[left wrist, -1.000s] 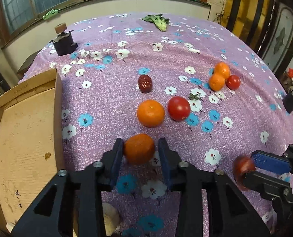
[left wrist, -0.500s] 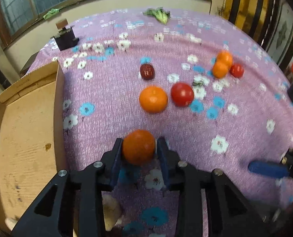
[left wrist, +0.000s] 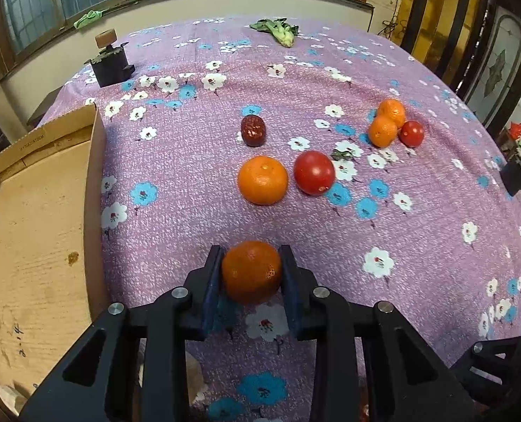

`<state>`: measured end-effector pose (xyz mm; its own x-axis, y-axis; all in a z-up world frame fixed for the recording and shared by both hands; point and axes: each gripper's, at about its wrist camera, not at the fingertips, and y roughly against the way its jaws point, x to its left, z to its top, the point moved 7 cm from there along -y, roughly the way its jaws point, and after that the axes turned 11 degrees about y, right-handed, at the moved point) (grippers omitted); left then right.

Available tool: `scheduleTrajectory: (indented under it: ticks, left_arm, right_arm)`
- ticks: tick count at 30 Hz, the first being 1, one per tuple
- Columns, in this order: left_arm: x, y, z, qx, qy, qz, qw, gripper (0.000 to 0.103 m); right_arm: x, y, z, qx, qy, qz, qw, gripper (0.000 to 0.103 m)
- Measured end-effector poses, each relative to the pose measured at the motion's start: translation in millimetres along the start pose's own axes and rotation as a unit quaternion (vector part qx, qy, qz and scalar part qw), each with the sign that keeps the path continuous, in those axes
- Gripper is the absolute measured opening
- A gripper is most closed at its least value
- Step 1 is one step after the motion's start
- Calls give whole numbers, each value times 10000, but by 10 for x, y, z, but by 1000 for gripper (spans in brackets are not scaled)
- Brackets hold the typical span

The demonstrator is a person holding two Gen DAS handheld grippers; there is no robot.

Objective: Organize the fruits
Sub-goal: 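Carry the orange and the red date over the tray with both grippers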

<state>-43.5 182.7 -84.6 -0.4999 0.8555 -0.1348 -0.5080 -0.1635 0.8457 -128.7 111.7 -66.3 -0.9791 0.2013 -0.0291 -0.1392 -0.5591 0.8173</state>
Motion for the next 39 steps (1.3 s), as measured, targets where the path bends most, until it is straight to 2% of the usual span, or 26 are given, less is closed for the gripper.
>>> scheduleTrajectory:
  ticks: [6, 14, 23, 39]
  left_arm:
    - [85, 130, -52, -109, 130, -65, 9998, 28]
    - [341, 409, -39, -412, 328, 104, 9986, 28]
    - [762, 695, -74, -673, 623, 390, 9950, 28]
    - [1506, 851, -181, -771, 1146, 778, 9873, 28]
  right_arm:
    - [-161, 197, 28, -270, -379, 140, 9988, 26]
    - [-269, 277, 184, -450, -588, 315, 9968, 26]
    - [-44, 270, 445, -591, -478, 552, 9956, 26]
    - [323, 51, 936, -658, -218, 940, 9932, 26]
